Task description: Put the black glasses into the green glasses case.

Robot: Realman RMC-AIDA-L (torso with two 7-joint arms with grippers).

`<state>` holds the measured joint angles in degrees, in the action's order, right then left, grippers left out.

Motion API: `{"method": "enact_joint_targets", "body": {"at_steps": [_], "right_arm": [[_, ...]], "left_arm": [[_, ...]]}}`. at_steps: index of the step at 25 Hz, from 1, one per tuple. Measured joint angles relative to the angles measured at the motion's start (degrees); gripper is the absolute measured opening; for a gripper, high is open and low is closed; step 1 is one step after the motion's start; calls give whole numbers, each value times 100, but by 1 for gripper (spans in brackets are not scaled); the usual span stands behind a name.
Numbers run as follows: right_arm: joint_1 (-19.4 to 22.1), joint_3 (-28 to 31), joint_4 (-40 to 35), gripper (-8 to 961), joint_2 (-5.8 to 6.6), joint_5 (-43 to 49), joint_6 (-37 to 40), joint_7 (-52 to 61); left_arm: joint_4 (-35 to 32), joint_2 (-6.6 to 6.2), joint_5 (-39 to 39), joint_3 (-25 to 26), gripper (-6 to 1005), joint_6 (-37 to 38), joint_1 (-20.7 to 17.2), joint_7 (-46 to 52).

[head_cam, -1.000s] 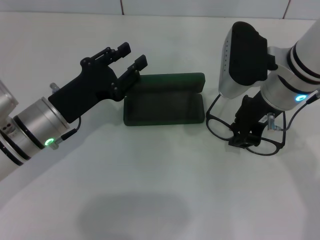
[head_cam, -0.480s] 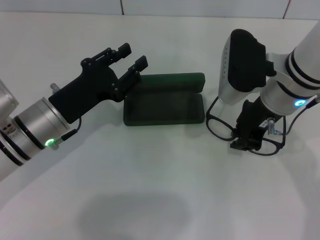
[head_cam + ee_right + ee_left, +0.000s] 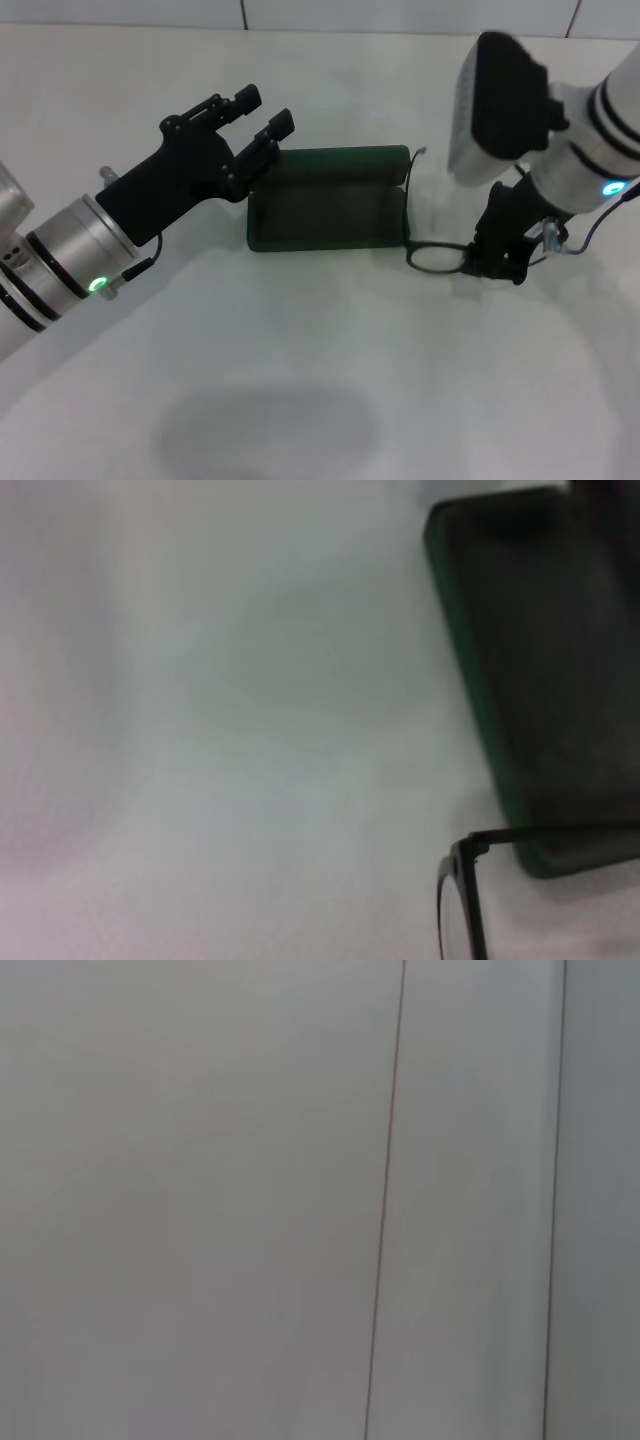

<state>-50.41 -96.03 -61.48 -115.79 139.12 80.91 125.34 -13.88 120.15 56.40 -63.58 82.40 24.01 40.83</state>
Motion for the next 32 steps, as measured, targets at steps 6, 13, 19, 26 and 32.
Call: {"method": "enact_joint_targets", "body": {"at_steps": [6,13,19,26,32], "right_arm": [[405,740,-581,104,26,-15,279,-308],[1193,2107,-869,104,4,-1160,446,-1827],[1788,2614,-289,103,1,-2867,526,-3809],[2118,2612,977,103,-6,-4534,479,-6465],[2075,2496,1404,103,-18,-5054,480,-7464]], "left_arm": [[-27,-21,6,2,488,128,-38,205],[-77,-79,47,-6,490,973,-72,458],[-497,-127,257,-17,493,1469,-34,1200],[-1082,-317,826,-15,493,1525,312,2879],[-1016,-522,1605,9,492,1401,834,3873]]}}
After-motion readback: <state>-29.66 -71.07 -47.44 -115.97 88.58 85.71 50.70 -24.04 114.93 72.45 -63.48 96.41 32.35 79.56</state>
